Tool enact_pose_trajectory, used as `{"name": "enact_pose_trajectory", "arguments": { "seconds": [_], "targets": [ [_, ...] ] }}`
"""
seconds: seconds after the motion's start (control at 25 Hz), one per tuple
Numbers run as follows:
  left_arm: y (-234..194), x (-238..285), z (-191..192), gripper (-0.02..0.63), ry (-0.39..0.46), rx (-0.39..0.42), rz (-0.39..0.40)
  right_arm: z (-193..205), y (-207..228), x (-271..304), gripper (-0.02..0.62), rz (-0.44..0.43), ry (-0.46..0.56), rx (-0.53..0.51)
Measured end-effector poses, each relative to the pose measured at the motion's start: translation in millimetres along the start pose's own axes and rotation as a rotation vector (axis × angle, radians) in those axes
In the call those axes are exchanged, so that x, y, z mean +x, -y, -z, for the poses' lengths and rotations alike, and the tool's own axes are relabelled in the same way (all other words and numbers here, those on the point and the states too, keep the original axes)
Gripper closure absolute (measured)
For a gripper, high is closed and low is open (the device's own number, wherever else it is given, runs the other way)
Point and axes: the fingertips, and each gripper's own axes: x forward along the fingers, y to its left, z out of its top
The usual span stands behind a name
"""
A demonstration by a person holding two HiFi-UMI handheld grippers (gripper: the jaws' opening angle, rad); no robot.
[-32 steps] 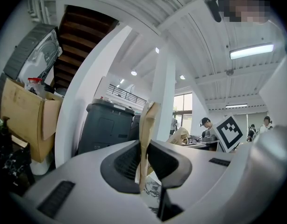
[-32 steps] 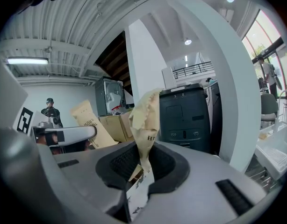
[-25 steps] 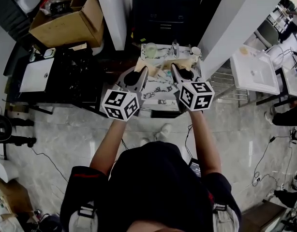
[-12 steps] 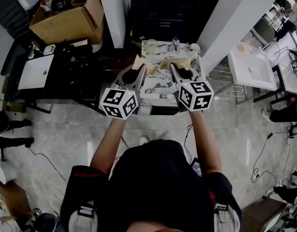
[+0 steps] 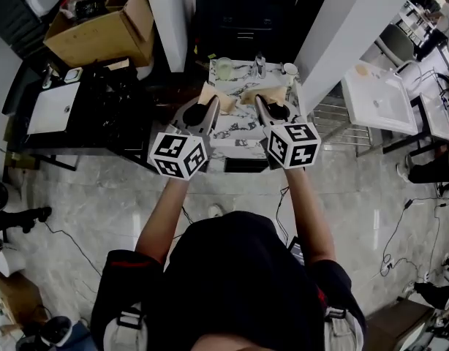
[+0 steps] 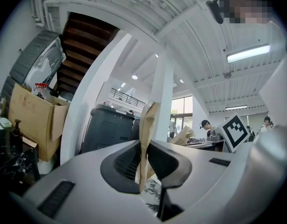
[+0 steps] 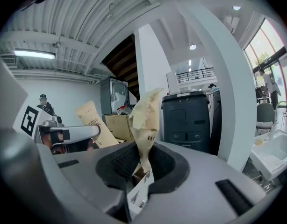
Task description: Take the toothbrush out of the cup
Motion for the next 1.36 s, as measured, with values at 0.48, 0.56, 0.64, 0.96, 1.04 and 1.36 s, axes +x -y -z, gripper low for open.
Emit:
{"name": "enact_pose_trajectory", "arguments": {
  "seconds": [0.48, 0.56, 0.64, 0.96, 1.04, 1.36],
  "targets": [
    [42, 8, 1, 0.552, -0.005, 0.010, -0.015, -4, 24, -34, 0.528, -0.007, 0.004, -0.032],
    [46, 9, 1, 0.552, -0.003, 0.009, -0.021, -3, 26, -38, 0.528, -0.013, 0.002, -0.031],
    [51, 10, 2, 0.552, -0.001, 0.009, -0.026, -3, 28, -41, 0.528, -0.020, 0.000, -0.029],
    [65, 12, 6, 0.552, -0.005, 0.019, -0.044, 0, 38, -51, 0.528, -0.034, 0.007, -0.017],
    [66, 13, 7, 0.552, -0.007, 0.020, -0.050, 1, 39, -51, 0.528, -0.039, 0.007, -0.015],
    [70, 19, 8, 0.552, -0.012, 0.021, -0.055, 2, 45, -50, 0.528, -0.050, 0.003, -0.010]
  ]
}}
